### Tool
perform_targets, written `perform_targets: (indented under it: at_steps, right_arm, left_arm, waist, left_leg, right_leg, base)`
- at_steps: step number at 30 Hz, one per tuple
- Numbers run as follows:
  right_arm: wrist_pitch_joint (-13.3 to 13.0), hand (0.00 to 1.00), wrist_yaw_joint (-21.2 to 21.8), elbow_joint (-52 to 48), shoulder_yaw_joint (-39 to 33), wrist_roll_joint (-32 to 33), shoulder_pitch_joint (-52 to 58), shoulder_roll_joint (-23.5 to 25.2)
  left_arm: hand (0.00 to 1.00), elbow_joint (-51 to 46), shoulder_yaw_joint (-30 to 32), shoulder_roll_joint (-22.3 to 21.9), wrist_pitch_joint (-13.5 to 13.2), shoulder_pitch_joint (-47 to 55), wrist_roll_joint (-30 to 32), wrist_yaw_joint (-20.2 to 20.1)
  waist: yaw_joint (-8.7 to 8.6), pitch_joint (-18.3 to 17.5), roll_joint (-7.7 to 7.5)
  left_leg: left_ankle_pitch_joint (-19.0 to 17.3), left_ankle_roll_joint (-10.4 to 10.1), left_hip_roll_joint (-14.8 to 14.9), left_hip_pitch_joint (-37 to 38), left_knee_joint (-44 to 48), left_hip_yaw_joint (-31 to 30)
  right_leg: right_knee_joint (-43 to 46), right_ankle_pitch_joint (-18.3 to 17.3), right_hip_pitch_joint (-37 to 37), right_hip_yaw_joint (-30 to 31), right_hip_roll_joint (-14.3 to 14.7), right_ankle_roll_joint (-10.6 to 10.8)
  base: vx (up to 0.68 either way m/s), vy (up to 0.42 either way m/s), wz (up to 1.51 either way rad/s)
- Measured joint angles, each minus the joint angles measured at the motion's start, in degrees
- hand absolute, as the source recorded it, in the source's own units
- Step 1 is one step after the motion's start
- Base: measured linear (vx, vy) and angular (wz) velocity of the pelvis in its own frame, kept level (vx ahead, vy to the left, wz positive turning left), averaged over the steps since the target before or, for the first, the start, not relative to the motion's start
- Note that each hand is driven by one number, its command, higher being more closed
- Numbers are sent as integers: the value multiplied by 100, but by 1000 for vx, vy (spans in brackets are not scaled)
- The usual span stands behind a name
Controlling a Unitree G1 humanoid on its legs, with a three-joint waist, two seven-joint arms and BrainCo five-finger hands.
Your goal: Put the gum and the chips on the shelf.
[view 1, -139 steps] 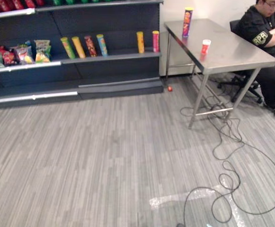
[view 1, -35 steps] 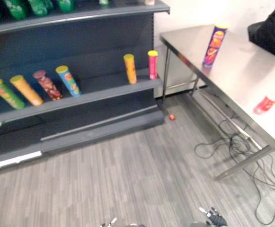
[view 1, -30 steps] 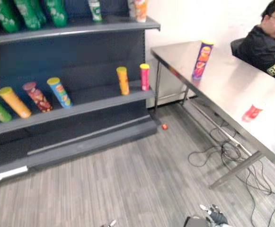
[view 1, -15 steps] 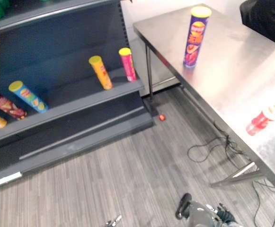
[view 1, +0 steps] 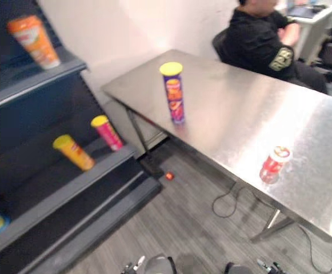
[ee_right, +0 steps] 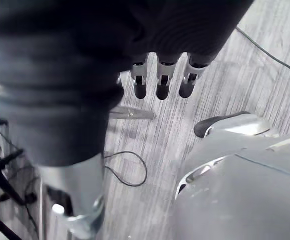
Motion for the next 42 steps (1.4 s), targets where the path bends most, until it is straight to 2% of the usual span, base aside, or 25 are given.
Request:
perform_targets:
  at_steps: [1, 3, 4, 5, 6, 8, 9, 10, 12, 14, 15, 16, 17, 18, 19, 20, 22, 26, 28, 35, 36, 40, 42]
  right_arm:
    - [0, 0, -21, -135, 22, 0, 146, -28]
    - [4, 0, -42, -181, 105, -6, 238, 137]
    - [5, 0, -52, -175, 122, -11, 264, 259]
    - [3, 0, -56, -156, 72, -11, 297, 309]
    - [3, 0, -55, -127, 43, -11, 274, 316]
    - [-3, 0, -52, 80, -119, -10, 161, 339]
    - [-4, 0, -48, 132, -121, -11, 94, 343]
    - [-8, 0, -45, 201, -176, -19, 79, 350]
    - [-7, 0, -37, 288, -363, -28, -3, 354]
    - [-11, 0, -44, 306, -443, -41, -131, 332]
    - [-17, 0, -48, 302, -440, -55, -153, 314]
    - [-19, 0, -60, 327, -432, -121, -249, 237]
    - [-17, 0, -67, 331, -422, -145, -273, 217]
    - [-6, 0, -82, 339, -388, -168, -322, 170]
    - [8, 0, -89, 359, -387, -188, -320, 122]
    - [9, 0, -119, 404, -389, -204, -324, 73]
    - [19, 0, -175, 511, -470, -313, -330, 51]
    - [132, 0, -178, 559, -1006, -413, -287, 0]
    - [141, 0, -184, 646, -1241, -413, -290, -21]
    - [186, 0, -204, 735, -2045, -408, -326, -70]
    - [185, 0, -228, 730, -2497, -266, -410, -272]
    - [182, 0, -356, 680, -3107, 58, -592, -658]
    - [182, 0, -467, 355, -3129, 112, -689, -816]
  left_arm:
    - [0, 20, 121, -164, -37, 88, 0, 29]
    - [0, 13, 207, -79, -59, 122, 2, 48]
    - [0, -18, 292, -51, -123, 110, -1, 32]
    - [0, -7, 411, -25, -125, 114, -7, 27]
    - [0, 29, 457, -22, -106, 109, -11, 27]
    - [0, 81, 481, -6, -88, 115, -8, 26]
    - [0, 91, 442, 18, -88, 146, 1, 28]
    - [0, 192, 313, 79, -92, 135, 20, 31]
    - [0, 369, 195, 197, -87, 58, 50, 29]
    - [0, 551, 108, 210, -65, 53, 61, 27]
    - [0, 578, 46, 201, -53, 71, 68, 28]
    - [0, 580, -75, 187, -46, 89, 135, 40]
    - [0, 559, -126, 185, -47, 83, 147, 40]
    - [0, 491, -221, 143, -49, 79, 178, 46]
    - [0, 449, -255, 141, -51, 66, 222, 50]
    - [0, 454, -265, 129, -39, 29, 276, 50]
    - [0, 451, -260, 94, -35, 4, 292, 38]
    - [0, 403, -246, 46, -3, -17, 342, 3]
    - [0, 402, -225, 22, 47, -15, 419, -21]
    - [0, 244, 9, 35, 85, 125, 566, -33]
    - [0, 184, 50, 49, 83, 151, 568, -30]
    - [0, 181, 154, 47, 84, 149, 747, -32]
    - [0, 177, 225, 45, 83, 155, 744, -28]
  waist:
    - [10, -121, 183]
    - [-76, -247, 47]
    - [-66, -262, -140]
    - [-32, -291, -218]
    - [-21, -331, -280]
    - [-29, -434, -309]
    - [-39, -462, -359]
    - [-133, -579, -366]
    - [-181, -619, -377]
    - [-111, -620, -326]
    - [-114, -612, -277]
    - [-152, -601, -146]
    - [-147, -589, -114]
    - [-163, -548, -84]
    - [-162, -540, -79]
    - [-138, -527, -54]
    - [-126, -492, -56]
    - [-129, -371, 49]
    - [-126, -345, 109]
    - [-52, -359, 8]
    - [-23, -350, -74]
    - [-55, -365, -82]
    - [-92, -370, -78]
  left_leg:
    - [405, -272, 23, 119, -752, -331]
    - [224, -256, -173, 197, -821, -33]
    - [10, -286, -305, 316, -725, 68]
    - [-277, -265, -528, 312, -498, -1]
    - [-428, -250, -611, 320, -388, -31]
    - [-692, -188, -817, 402, -283, -43]
    - [-784, -149, -877, 495, -248, 55]
    - [-851, -130, -938, 486, -234, 132]
    - [-888, -99, -981, 549, -197, 151]
    - [-891, -73, -966, 836, -379, 179]
    - [-886, -65, -938, 953, -494, 226]
    - [-852, -12, -859, 1140, -720, 466]
    - [-812, 51, -842, 1199, -795, 557]
    - [-790, 86, -859, 1303, -908, 770]
    - [-789, 89, -892, 1410, -997, 938]
    - [-788, 90, -917, 1539, -1096, 1123]
    - [-773, 116, -941, 1713, -1231, 1167]
    - [-755, 122, -908, 1807, -1307, 1095]
    - [-716, 64, -885, 1850, -1398, 1090]
    - [-616, -6, -873, 1891, -1592, 1127]
    - [-617, -7, -904, 1900, -1598, 1157]
    - [-620, -12, -925, 2012, -1722, 1158]
    - [-623, -17, -939, 2004, -1777, 1283]
  right_leg:
    - [107, -63, -57, 350, 59, 280]
    - [171, -13, -81, 475, -114, 360]
    - [506, -39, -185, 558, -181, 316]
    - [460, -100, -210, 711, -256, 268]
    - [380, -117, -179, 899, -269, 294]
    - [106, -116, -131, 1294, -321, 296]
    - [-48, -85, -46, 1463, -357, 340]
    - [-187, 26, -60, 1515, -390, 489]
    - [-286, 190, -104, 1707, -392, 545]
    - [-268, 507, -287, 1948, -265, 442]
    - [-258, 638, -330, 1896, -209, 383]
    - [-186, 941, -510, 1228, -162, 158]
    - [-137, 983, -552, 819, -219, 93]
    - [61, 937, -647, -251, -427, 11]
    - [255, 817, -682, -1107, -619, -173]
    - [405, 758, -664, -1955, -791, -262]
    - [396, 762, -542, -2461, -831, -248]
    - [-278, 841, -300, -2350, -561, 85]
    - [-577, 960, -172, -2357, -435, 170]
    - [-1784, 1525, 184, -2269, -31, 116]
    - [-1996, 1650, 225, -2115, 24, 106]
    - [-2027, 1651, 199, -1966, 57, 107]
    - [-2027, 1658, 104, -1831, 74, 100]
  base:
    - [173, 362, -110]
    - [221, 279, -74]
    - [287, 258, -77]
    - [266, 251, -86]
    - [194, 231, -96]
    - [192, 257, -82]
    - [220, 269, -65]
    - [144, 164, -52]
    - [219, 130, -65]
    - [231, 117, -129]
    - [134, 93, -143]
    - [75, 77, -117]
    - [69, 66, -125]
    - [53, 50, -90]
    - [75, 50, -102]
    - [72, 50, -80]
    - [83, -22, -68]
    - [72, -87, -22]
    - [54, -52, -3]
    - [-26, -39, -14]
    - [-39, 9, -34]
    - [-8, 19, -24]
    - [1, 21, -29]
